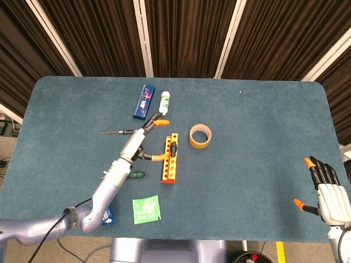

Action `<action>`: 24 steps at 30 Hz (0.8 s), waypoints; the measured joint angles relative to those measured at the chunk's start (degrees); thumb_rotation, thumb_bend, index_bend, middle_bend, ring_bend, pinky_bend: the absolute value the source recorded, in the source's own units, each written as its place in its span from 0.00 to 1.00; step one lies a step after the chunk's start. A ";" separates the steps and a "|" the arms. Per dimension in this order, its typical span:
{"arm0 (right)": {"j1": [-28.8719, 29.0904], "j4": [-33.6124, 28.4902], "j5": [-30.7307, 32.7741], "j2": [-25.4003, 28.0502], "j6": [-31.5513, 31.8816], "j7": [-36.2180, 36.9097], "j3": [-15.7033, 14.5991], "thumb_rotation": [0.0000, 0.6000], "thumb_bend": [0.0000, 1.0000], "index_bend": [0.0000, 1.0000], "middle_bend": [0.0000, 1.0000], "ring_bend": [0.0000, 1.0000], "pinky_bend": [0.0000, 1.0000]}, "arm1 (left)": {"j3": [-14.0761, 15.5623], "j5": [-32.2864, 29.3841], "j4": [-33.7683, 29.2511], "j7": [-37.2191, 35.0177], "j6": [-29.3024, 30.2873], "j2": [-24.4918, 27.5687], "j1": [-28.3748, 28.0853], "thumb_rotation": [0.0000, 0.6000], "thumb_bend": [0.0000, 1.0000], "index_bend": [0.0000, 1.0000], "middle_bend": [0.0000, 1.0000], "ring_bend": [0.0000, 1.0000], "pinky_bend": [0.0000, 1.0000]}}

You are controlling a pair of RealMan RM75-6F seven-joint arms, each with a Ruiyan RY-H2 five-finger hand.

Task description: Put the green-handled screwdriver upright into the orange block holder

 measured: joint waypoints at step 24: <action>0.11 0.14 -0.20 -0.11 0.12 0.14 0.11 1.00 0.06 0.00 0.00 0.00 0.00 | -2.73 -20.97 -8.35 -2.45 -32.04 20.39 -10.93 1.00 1.00 0.19 0.00 0.00 0.03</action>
